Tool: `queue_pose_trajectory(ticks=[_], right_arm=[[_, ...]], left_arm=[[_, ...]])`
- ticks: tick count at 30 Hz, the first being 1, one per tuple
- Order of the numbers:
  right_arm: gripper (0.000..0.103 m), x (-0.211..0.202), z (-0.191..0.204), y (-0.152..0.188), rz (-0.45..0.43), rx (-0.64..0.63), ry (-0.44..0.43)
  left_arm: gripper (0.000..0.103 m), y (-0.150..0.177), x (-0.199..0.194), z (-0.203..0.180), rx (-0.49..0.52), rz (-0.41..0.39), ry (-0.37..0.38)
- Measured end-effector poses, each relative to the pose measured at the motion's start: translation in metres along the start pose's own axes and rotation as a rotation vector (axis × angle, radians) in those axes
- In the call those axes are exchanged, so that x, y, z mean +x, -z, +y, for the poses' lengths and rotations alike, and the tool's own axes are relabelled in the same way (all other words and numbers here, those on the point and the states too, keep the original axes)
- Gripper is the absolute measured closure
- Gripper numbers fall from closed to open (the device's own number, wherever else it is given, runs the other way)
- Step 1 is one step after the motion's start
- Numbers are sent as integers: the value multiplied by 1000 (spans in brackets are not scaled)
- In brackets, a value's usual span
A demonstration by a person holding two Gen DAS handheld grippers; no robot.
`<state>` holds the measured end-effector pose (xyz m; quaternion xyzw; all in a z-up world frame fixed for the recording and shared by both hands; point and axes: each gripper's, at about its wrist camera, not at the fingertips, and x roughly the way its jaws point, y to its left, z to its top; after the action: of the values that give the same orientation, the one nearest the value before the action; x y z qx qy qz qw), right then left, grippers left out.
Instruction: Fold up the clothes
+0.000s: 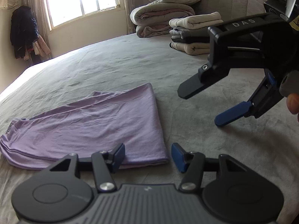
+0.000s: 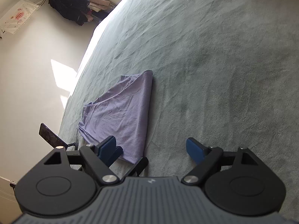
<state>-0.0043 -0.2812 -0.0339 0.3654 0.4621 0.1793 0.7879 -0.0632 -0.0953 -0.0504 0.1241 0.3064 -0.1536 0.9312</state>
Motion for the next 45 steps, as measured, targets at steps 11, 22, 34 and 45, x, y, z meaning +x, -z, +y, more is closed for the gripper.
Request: queue_pose_trajectory(ticks=[11,22,34,45], right_arm=[[42,34,-1,-20,-86,70,-46],[76,77,-1,-35,-130,150,-77],[93,63,17,-28,-199,177,-77],[93,75,68,-41,-201,130,-94]], left_arm=[[52,3,8,-15,-57,-19,-83],[69,10,7,3,-178,-53,-80],[95,15,-10,56,-456,-103,73],[95,3,-15,144,-727,-103,204]])
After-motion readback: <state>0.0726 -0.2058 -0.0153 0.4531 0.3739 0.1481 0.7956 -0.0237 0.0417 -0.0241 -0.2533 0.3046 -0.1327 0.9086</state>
